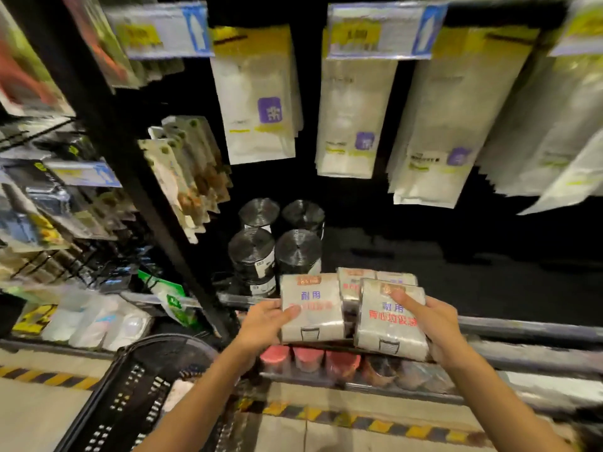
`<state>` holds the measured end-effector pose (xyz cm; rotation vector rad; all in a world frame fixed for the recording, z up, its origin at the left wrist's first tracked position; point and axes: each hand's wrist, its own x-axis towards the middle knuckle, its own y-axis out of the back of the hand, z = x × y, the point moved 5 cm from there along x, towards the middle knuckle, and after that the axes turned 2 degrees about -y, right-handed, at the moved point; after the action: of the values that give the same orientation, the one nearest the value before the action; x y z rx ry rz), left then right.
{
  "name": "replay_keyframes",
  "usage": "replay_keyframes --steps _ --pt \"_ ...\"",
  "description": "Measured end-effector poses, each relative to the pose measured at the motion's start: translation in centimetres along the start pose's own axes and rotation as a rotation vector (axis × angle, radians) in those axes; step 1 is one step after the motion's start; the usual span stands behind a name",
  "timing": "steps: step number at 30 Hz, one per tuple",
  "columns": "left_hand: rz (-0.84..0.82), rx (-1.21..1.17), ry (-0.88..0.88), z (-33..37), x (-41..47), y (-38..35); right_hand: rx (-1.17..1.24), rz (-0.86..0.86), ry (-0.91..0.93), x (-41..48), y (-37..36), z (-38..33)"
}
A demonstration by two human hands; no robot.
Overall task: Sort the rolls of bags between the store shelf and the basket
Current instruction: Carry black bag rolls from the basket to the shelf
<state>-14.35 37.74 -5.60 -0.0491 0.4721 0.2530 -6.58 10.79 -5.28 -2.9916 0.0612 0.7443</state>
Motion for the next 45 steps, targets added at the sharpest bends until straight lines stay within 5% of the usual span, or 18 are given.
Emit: replay_keyframes --steps 9,23,37,45 --pt "-0.083 0.131 -0.082 3.4 9.2 -10.5 0.014 0.127 -0.036 9.1 6.7 -2.0" --pt "0.187 0.105 -0.178 -1.0 29.2 -14.5 -0.031 0.154 0.028 27.8 5.6 -0.1" --pt "0.167 0.341 -0.454 -3.1 31.5 -13.6 -0.393 0.187 0.242 34.0 3.1 2.0" --pt "0.236 0.276 -0.45 -3.0 31.0 -13.8 -0.483 0.216 0.431 33.2 2.8 2.0"
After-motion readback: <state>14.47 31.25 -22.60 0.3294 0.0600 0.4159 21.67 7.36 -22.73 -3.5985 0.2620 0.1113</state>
